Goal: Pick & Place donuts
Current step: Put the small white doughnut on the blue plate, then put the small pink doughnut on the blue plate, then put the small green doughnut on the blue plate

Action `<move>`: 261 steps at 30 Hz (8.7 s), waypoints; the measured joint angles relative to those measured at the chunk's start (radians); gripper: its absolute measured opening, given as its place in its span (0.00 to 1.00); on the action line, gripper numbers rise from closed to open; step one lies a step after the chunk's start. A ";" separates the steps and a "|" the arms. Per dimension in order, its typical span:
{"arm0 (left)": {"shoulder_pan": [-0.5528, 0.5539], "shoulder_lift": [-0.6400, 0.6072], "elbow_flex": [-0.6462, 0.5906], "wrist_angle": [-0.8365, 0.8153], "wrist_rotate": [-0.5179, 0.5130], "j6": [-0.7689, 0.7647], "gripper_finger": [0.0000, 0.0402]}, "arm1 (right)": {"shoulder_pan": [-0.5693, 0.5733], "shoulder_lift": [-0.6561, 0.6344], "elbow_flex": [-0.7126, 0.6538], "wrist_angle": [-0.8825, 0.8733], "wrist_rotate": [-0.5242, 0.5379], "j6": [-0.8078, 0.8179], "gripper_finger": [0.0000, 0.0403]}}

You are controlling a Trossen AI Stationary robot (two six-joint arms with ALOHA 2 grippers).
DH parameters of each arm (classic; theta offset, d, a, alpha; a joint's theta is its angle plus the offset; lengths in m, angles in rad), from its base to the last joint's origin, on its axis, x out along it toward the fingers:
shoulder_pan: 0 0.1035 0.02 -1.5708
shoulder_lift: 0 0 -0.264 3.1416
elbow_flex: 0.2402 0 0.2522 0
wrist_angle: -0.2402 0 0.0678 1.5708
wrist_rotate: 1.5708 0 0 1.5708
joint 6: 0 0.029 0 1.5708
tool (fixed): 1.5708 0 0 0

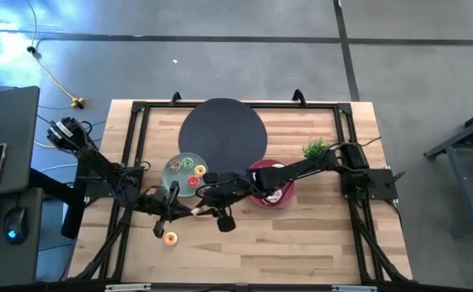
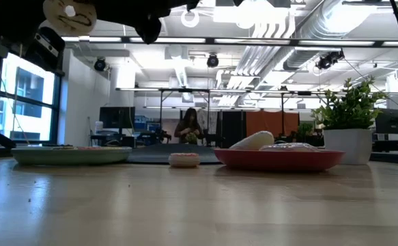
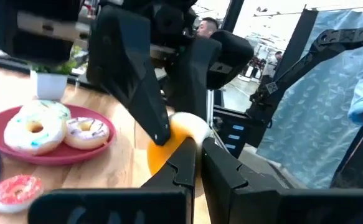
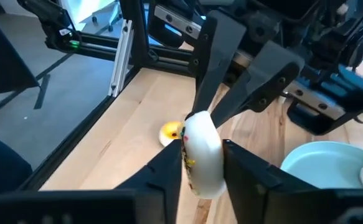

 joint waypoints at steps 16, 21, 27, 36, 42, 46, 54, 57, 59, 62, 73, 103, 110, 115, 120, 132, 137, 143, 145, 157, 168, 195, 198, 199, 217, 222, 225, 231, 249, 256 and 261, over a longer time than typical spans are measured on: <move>0.000 -0.010 0.020 -0.019 -0.013 0.045 0.53 | -0.027 0.000 -0.001 -0.072 0.051 0.208 0.09; -0.067 -0.045 0.021 -0.013 -0.115 0.151 0.57 | -0.071 0.000 -0.021 -0.066 0.115 0.515 0.08; -0.236 -0.154 0.069 -0.012 -0.358 0.493 0.49 | -0.136 0.013 -0.042 -0.039 0.095 0.765 0.10; -0.423 -0.372 0.136 -0.087 -0.530 0.923 0.31 | -0.155 0.214 0.143 0.043 -0.013 0.961 0.09; -0.518 -0.501 0.228 -0.097 -0.570 1.261 0.25 | -0.161 0.352 0.408 -0.233 0.053 0.868 0.11; -0.565 -0.537 0.297 -0.136 -0.585 1.423 0.24 | -0.189 0.404 0.503 -0.320 0.090 0.839 0.12; -0.584 -0.539 0.406 -0.259 -0.614 1.548 0.24 | -0.207 0.430 0.483 -0.306 0.060 0.861 0.13; -0.584 -0.542 0.426 -0.290 -0.615 1.569 0.24 | -0.196 0.433 0.480 -0.312 0.066 0.859 0.17; -0.584 -0.548 0.430 -0.299 -0.615 1.573 0.24 | -0.188 0.432 0.482 -0.298 0.084 0.849 0.20; -0.584 -0.556 0.430 -0.306 -0.616 1.572 0.24 | -0.182 0.443 0.483 -0.278 0.079 0.865 0.24; -0.584 -0.556 0.430 -0.325 -0.615 1.537 0.24 | -0.178 0.459 0.482 -0.288 0.166 0.791 0.33; -0.584 -0.553 0.430 -0.331 -0.651 1.508 0.24 | -0.175 0.385 0.528 -0.508 0.112 0.532 0.30; -0.583 -0.553 0.430 -0.363 -0.652 1.508 0.24 | -0.186 0.301 0.485 -1.004 0.237 0.399 0.31; -0.583 -0.552 0.430 -0.391 -0.652 1.508 0.24 | -0.208 0.269 0.319 -1.094 0.251 0.403 0.29; -0.583 -0.552 0.430 -0.419 -0.652 1.479 0.24 | -0.210 0.170 0.161 -0.919 0.212 0.467 0.28; -0.583 -0.553 0.430 -0.451 -0.658 1.451 0.24 | -0.217 0.070 -0.059 -0.634 0.077 0.549 0.28; -0.583 -0.554 0.430 -0.451 -0.675 1.434 0.24 | -0.215 0.073 -0.062 -0.597 0.065 0.582 0.28; -0.583 -0.555 0.430 -0.450 -0.691 1.428 0.24 | -0.217 0.067 -0.026 -0.620 0.062 0.561 0.28; -0.583 -0.555 0.430 -0.450 -0.691 1.428 0.24 | -0.216 0.066 -0.020 -0.611 0.063 0.555 0.28; -0.583 -0.555 0.430 -0.450 -0.698 1.428 0.24 | -0.201 0.138 -0.020 -0.539 0.021 0.615 0.28; -0.583 -0.555 0.430 -0.450 -0.703 1.428 0.24 | -0.158 0.141 -0.019 -0.531 0.091 0.617 0.19; -0.583 -0.556 0.430 -0.455 -0.728 1.425 0.24 | -0.235 0.496 0.725 -0.437 0.021 0.603 0.02; -0.583 -0.556 0.430 -0.455 -0.728 1.418 0.24 | -0.257 0.517 0.738 -0.405 0.028 0.618 0.01; -0.583 -0.556 0.430 -0.455 -0.728 1.416 0.24 | -0.263 0.520 0.721 -0.395 0.020 0.635 0.02; -0.583 -0.556 0.430 -0.456 -0.728 1.408 0.24 | -0.238 0.523 0.606 -0.246 0.106 0.581 0.39; -0.583 -0.555 0.430 -0.456 -0.728 1.395 0.24 | -0.238 0.506 0.605 -0.316 0.110 0.577 0.55; -0.583 -0.555 0.430 -0.478 -0.731 1.370 0.24 | -0.238 0.451 0.605 -0.395 0.179 0.522 0.58; -0.583 -0.554 0.430 -0.730 -0.777 1.133 0.24 | -0.226 0.320 0.602 -0.636 0.282 0.338 0.56; -0.236 -0.273 0.429 -1.487 0.217 -0.058 0.08 | -0.113 -0.275 -0.196 -0.544 0.384 0.598 0.47; -0.228 -0.007 0.429 -1.295 0.502 -0.060 0.33 | -0.017 -0.276 -0.275 -0.433 0.369 0.636 0.47; -0.238 0.086 0.475 -1.322 0.466 0.055 0.53 | 0.004 -0.278 -0.273 -0.426 0.433 0.627 0.47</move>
